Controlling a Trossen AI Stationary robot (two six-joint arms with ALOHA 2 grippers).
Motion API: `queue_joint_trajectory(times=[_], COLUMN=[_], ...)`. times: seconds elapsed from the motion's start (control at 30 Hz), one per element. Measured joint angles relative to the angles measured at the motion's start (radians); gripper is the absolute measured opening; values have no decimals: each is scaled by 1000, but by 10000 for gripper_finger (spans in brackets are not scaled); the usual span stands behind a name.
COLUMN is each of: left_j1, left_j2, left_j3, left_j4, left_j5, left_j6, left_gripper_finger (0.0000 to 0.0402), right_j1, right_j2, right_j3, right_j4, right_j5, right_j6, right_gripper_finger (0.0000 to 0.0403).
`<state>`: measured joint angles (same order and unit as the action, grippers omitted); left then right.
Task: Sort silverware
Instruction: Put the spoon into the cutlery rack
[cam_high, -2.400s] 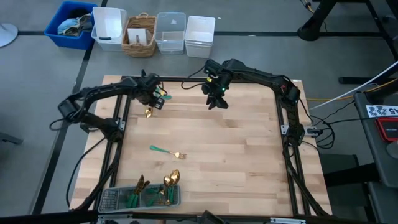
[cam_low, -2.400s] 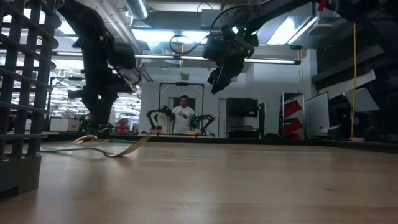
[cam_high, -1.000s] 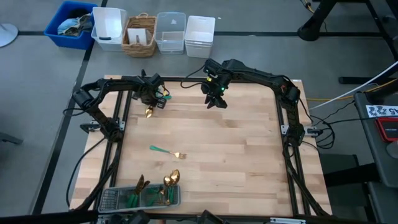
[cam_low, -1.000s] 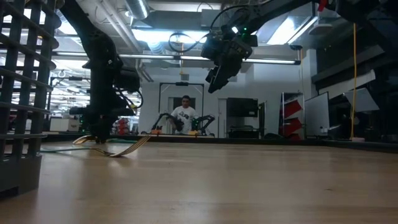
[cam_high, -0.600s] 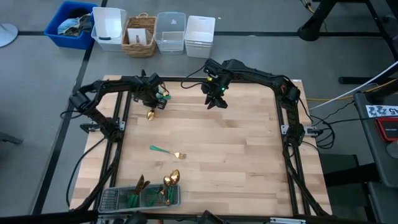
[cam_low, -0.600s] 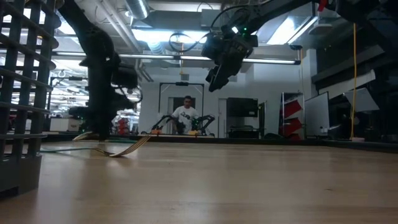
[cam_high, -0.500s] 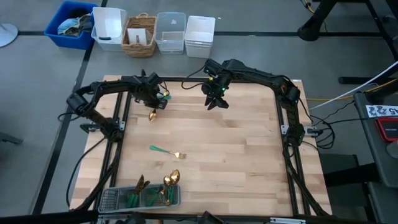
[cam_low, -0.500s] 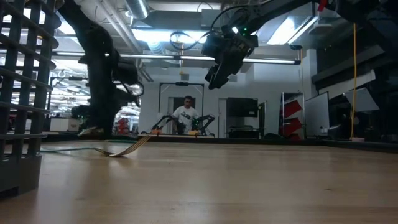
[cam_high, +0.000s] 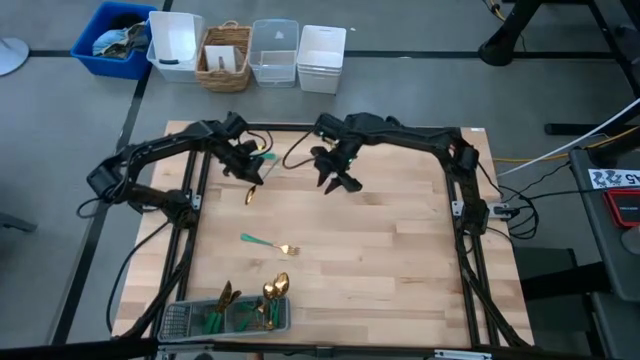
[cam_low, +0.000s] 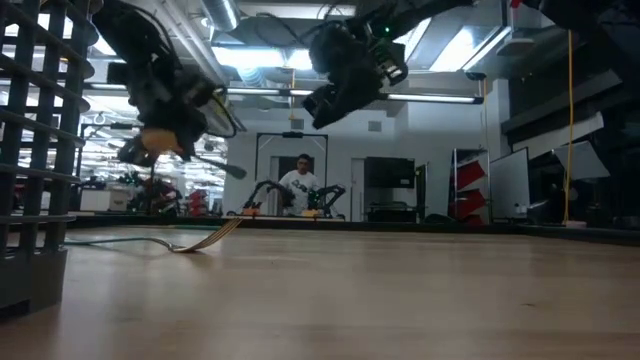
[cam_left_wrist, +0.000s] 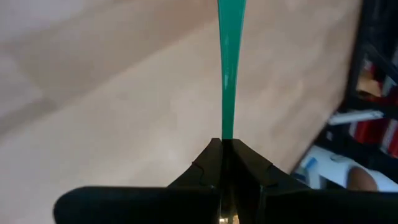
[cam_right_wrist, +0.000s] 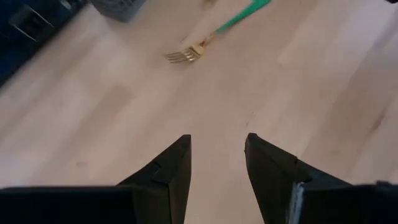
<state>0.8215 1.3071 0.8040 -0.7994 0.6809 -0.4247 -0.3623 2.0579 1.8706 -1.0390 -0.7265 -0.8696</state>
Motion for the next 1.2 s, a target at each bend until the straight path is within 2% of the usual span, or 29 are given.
queue_joint_trajectory(times=[0.13, 0.37, 0.47, 0.57, 0.83, 1.2], left_j1=[-14, -37, -44, -45, -56, -191], left_j2=[-19, -20, -20, -20, -20, -20], left_j3=[0, 0, 0, 1, 1, 2], left_j4=[-6, -6, -2, 6, 9, 125], left_j5=[36, 49, 49, 49, 49, 68], left_j6=[23, 95, 132, 148, 166, 59], left_gripper_finger=[9, 11, 10, 8, 9, 8], right_j1=[74, 226, 276, 309, 311, 296], right_j2=[0, 0, 0, 0, 0, 32], right_j3=[0, 0, 0, 0, 0, 2], right_j4=[114, 367, 443, 497, 513, 518], right_j5=[201, 758, 880, 919, 918, 917], right_j6=[34, 79, 64, 27, 25, 27], right_gripper_finger=[150, 149, 149, 149, 149, 149])
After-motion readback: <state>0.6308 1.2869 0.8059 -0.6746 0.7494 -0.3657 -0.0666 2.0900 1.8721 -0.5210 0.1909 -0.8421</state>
